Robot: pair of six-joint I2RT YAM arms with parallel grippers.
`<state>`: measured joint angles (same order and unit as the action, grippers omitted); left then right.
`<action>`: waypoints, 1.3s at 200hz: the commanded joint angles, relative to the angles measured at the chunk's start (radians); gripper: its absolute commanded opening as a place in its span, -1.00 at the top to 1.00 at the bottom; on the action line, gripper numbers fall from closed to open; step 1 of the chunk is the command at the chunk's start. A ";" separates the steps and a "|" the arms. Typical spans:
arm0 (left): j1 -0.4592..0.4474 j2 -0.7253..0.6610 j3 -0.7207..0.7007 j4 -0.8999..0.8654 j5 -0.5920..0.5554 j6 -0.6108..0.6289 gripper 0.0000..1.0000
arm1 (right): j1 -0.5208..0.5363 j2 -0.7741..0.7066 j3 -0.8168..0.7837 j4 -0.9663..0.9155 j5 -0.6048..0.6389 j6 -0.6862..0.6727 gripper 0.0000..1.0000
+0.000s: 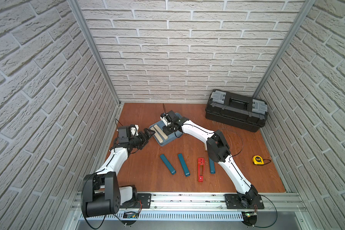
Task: Put the pruning pliers into the storage box
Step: Place the pruning pliers in the storage box.
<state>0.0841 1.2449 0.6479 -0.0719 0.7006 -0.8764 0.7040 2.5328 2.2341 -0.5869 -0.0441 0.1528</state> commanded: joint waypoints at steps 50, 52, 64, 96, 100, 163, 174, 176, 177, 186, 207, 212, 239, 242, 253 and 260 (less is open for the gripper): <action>-0.003 0.006 -0.011 0.050 0.006 -0.002 -0.96 | 0.004 0.044 0.046 -0.036 -0.016 0.015 0.24; -0.003 0.007 -0.010 0.051 0.006 0.000 -0.96 | 0.005 0.044 0.047 -0.040 -0.013 0.013 0.24; -0.004 0.008 -0.012 0.051 0.006 -0.001 -0.97 | 0.003 0.045 0.048 -0.050 -0.007 0.003 0.24; -0.007 0.015 -0.010 0.059 0.006 -0.005 -0.96 | 0.003 0.045 0.049 -0.041 -0.037 0.003 0.23; -0.008 0.014 -0.011 0.061 0.006 -0.007 -0.96 | 0.003 0.044 0.048 -0.036 -0.045 0.003 0.23; -0.013 0.010 -0.015 0.058 0.002 -0.007 -0.96 | 0.004 0.058 0.053 -0.001 -0.142 0.016 0.22; -0.014 0.012 -0.016 0.060 0.002 -0.006 -0.97 | 0.003 0.058 0.053 0.002 -0.148 0.014 0.22; -0.013 0.012 -0.016 0.061 0.002 -0.006 -0.97 | 0.004 0.059 0.053 0.002 -0.148 0.014 0.22; -0.013 0.012 -0.016 0.061 0.002 -0.008 -0.96 | 0.004 0.059 0.053 0.002 -0.148 0.014 0.21; -0.014 0.012 -0.016 0.065 0.001 -0.010 -0.96 | 0.004 0.058 0.053 0.003 -0.148 0.012 0.21; -0.015 0.017 -0.015 0.069 0.003 -0.010 -0.96 | 0.004 0.052 0.053 -0.006 -0.128 0.005 0.21; -0.015 0.017 -0.013 0.069 0.003 -0.010 -0.96 | 0.005 0.046 0.052 -0.010 -0.114 0.002 0.21; -0.015 0.008 -0.005 0.035 -0.005 0.009 -0.96 | 0.005 -0.017 0.015 -0.007 -0.052 -0.027 0.21; -0.015 0.006 0.000 0.026 -0.007 0.016 -0.96 | 0.004 -0.026 0.010 -0.007 -0.046 -0.029 0.21; -0.014 -0.010 0.008 -0.013 -0.027 0.039 -0.96 | 0.002 -0.061 -0.003 -0.010 -0.023 -0.037 0.21; -0.015 -0.019 0.014 -0.040 -0.037 0.053 -0.96 | 0.003 -0.083 -0.008 -0.017 -0.006 -0.042 0.21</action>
<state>0.0761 1.2549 0.6476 -0.0593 0.6949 -0.8791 0.7040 2.5652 2.2532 -0.6029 -0.1188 0.1406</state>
